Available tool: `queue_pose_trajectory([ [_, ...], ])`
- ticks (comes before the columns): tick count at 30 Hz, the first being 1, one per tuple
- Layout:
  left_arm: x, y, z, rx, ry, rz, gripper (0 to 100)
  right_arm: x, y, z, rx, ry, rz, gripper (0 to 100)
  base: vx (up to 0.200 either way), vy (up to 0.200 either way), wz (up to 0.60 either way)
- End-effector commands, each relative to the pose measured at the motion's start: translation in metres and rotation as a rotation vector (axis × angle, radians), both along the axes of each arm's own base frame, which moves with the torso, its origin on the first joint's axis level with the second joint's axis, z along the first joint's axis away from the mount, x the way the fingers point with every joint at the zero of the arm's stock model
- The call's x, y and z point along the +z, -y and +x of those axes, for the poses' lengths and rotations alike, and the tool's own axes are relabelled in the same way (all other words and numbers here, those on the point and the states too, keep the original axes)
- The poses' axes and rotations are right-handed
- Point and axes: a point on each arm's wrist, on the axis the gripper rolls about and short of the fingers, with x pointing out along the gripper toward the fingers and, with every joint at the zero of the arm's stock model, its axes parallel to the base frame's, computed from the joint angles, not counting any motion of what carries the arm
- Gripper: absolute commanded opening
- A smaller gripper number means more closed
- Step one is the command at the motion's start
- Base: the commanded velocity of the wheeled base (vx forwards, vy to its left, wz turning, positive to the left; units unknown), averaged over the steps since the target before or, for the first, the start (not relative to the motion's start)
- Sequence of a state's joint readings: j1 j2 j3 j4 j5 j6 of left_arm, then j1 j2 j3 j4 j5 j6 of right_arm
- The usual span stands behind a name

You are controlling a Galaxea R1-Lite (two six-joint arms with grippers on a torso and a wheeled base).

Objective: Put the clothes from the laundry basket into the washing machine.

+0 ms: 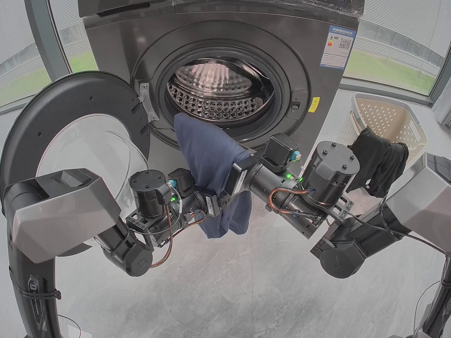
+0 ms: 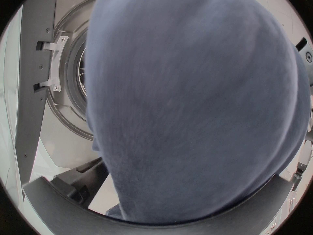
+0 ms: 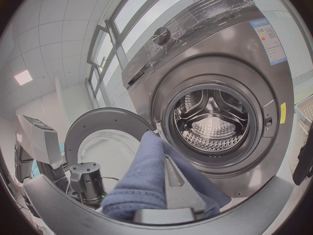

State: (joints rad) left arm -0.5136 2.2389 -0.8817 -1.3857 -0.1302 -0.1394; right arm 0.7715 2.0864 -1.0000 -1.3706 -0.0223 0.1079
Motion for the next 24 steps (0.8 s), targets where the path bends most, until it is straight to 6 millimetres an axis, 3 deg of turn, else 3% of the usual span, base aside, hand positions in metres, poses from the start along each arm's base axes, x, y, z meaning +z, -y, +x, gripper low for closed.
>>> queue_pose_trajectory([
  [1,-0.01,0.001,0.009,0.026,-0.009,0.004,100,0.005,0.002,-0.003,-0.004,0.004,0.01,0,0.0,0.0,0.0],
  [4,-0.011,0.003,0.014,0.041,-0.003,0.0,100,0.007,0.004,-0.006,-0.004,0.004,0.013,0,0.0,0.0,0.0],
  [5,-0.01,0.004,0.015,0.041,0.004,-0.004,0,0.006,0.005,-0.006,-0.004,0.001,0.01,0,0.0,0.0,0.0],
  [11,-0.003,0.006,0.018,0.056,0.027,-0.021,0,0.004,0.012,-0.003,-0.018,-0.012,0.015,0,0.0,0.0,0.0],
  [16,0.009,0.003,0.016,0.061,0.044,-0.055,0,0.003,0.03,0.013,-0.077,-0.021,0.027,0,0.0,0.0,0.0],
  [24,0.041,-0.008,-0.005,0.056,0.064,-0.104,0,-0.019,0.051,0.041,-0.176,-0.085,0.024,0,0.0,0.0,0.0],
])
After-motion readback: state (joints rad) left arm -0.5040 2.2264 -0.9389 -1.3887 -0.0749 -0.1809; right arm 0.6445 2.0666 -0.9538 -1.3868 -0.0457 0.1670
